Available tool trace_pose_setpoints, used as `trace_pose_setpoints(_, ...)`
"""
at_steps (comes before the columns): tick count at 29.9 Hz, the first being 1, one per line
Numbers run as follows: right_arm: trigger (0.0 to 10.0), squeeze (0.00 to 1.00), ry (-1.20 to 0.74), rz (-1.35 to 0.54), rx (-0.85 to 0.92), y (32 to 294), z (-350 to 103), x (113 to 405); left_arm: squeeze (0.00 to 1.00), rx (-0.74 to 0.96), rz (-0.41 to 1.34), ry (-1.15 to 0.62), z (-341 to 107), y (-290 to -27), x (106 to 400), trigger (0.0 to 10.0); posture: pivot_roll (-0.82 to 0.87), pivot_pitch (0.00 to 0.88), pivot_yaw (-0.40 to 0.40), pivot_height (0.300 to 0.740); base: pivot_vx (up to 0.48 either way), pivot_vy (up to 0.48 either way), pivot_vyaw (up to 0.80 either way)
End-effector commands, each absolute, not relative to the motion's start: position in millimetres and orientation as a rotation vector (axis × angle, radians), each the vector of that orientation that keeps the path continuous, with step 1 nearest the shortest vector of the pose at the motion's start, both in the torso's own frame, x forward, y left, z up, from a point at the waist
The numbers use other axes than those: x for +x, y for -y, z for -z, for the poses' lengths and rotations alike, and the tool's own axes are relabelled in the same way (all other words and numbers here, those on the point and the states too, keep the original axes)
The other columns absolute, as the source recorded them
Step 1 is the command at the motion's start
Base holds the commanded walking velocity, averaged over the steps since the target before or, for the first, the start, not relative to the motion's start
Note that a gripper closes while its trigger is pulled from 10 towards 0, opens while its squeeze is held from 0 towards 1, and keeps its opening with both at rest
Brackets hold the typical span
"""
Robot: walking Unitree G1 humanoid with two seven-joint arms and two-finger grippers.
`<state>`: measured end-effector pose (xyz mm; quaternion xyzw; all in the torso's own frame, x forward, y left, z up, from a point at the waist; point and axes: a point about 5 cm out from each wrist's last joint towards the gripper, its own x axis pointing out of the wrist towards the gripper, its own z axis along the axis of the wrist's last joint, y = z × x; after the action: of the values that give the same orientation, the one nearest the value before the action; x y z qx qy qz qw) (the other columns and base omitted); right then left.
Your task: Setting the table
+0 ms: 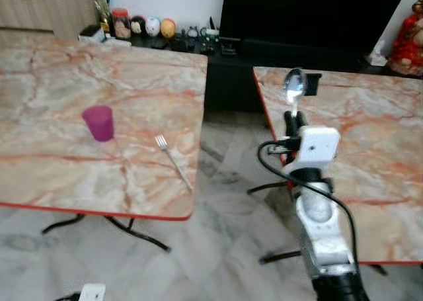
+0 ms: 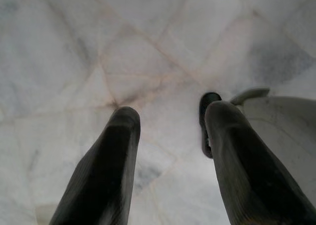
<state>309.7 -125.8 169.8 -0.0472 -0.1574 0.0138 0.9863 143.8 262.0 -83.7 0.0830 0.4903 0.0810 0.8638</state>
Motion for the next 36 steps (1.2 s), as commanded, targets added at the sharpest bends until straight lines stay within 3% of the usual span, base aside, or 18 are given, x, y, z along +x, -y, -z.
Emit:
trace_pose_setpoints(1,10.0,0.0,0.332,0.006,-0.109,136.8,-175.1,310.8,0.0,0.172,-0.155,-1.029,84.4,-257.9,145.8,10.0,0.07,0.0,-0.069,0.728,0.0,-0.356,0.0)
trace_pose_setpoints(24,10.0,0.0,0.337,-0.02,-0.108,133.9,-174.2,310.1,0.0,0.176,-0.14,-1.014,82.8,-255.4,151.7,10.0,0.06,0.0,-0.06,0.728,0.0,-0.354,0.0)
trace_pose_setpoints(36,10.0,0.0,0.342,0.016,-0.122,146.6,-177.3,312.6,0.0,0.186,-0.12,-1.015,83.2,-253.4,151.9,10.0,0.06,0.0,-0.064,0.728,0.0,-0.338,0.0)
